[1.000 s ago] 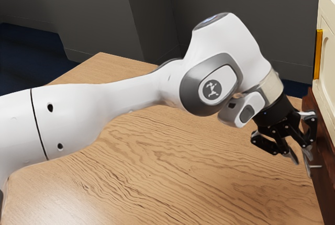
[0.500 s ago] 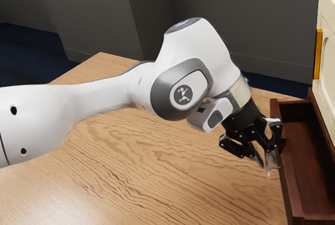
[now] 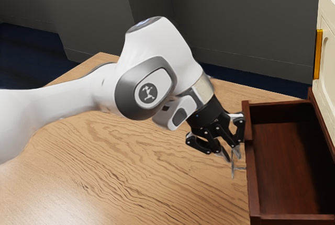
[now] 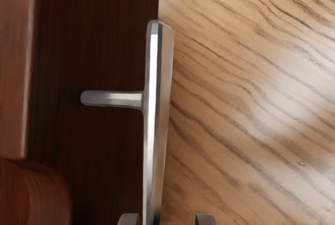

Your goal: Pull the drawer handle with one arm to open the drawer

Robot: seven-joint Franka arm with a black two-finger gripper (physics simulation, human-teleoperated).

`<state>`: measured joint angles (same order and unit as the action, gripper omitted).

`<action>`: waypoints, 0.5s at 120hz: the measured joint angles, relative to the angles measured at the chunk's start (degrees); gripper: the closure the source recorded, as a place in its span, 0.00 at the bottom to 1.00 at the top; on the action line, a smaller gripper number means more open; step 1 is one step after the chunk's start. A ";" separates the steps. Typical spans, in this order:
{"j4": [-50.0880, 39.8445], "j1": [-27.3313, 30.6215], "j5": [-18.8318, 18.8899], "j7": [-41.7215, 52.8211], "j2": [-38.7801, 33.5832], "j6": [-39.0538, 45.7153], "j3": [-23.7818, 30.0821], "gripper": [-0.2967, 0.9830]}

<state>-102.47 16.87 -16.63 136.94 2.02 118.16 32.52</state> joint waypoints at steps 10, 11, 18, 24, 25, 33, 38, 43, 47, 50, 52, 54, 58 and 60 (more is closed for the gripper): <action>-1.38 0.39 -0.49 0.28 -1.59 -0.02 -0.05 0.72; -1.56 0.39 -0.59 0.32 -1.76 -0.02 -0.10 0.72; -2.77 0.40 -1.52 0.65 -2.85 -0.04 -0.38 0.72; -3.40 0.48 -2.12 0.92 -3.65 -0.06 -0.47 0.72; -3.47 0.48 -2.19 0.96 -3.74 -0.06 -0.47 0.72; -4.12 0.38 -2.68 1.28 -4.53 -0.09 -0.51 0.72; -4.67 0.06 -2.90 1.47 -5.14 -0.11 -0.67 0.72; -5.22 -0.48 -3.20 1.64 -5.65 -0.13 -1.04 0.72; -5.65 -0.80 -3.44 1.80 -6.09 -0.14 -1.33 0.72; -5.87 -0.95 -3.59 1.91 -6.33 -0.15 -1.54 0.72; -6.03 -0.96 -3.68 1.98 -6.47 -0.15 -1.63 0.72; -6.17 -1.00 -3.75 2.05 -6.63 -0.16 -1.77 0.72; -6.34 -0.99 -3.87 2.18 -6.89 -0.19 -2.05 0.72; -6.39 -0.96 -3.91 2.24 -7.05 -0.21 -2.20 0.72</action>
<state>-108.86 15.91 -20.54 139.18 -5.04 117.95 30.32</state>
